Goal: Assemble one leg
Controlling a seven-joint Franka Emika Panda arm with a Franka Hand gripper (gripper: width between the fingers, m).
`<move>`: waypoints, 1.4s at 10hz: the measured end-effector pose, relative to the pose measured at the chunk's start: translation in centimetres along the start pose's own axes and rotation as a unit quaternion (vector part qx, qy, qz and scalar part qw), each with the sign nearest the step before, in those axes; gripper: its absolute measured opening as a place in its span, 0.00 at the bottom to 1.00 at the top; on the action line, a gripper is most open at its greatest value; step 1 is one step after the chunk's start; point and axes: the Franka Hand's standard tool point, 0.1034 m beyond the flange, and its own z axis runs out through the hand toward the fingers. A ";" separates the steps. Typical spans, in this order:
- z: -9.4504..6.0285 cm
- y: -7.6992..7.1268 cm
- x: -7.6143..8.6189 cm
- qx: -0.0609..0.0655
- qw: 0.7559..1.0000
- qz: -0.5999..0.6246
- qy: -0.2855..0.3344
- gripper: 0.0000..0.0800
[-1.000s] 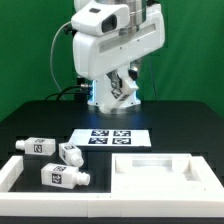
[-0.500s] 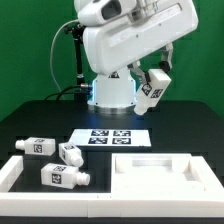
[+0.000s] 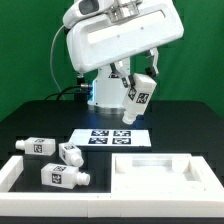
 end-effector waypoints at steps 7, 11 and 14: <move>3.6 -2.2 4.0 0.048 0.986 0.157 -0.016 0.41; 3.8 -1.4 3.6 0.043 0.987 0.157 -0.013 0.41; 6.5 -0.5 2.9 0.051 0.974 0.221 0.025 0.41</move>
Offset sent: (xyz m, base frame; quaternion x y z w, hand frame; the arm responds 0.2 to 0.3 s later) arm 0.0335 0.0552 -0.0163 0.1147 0.0401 0.1014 0.9874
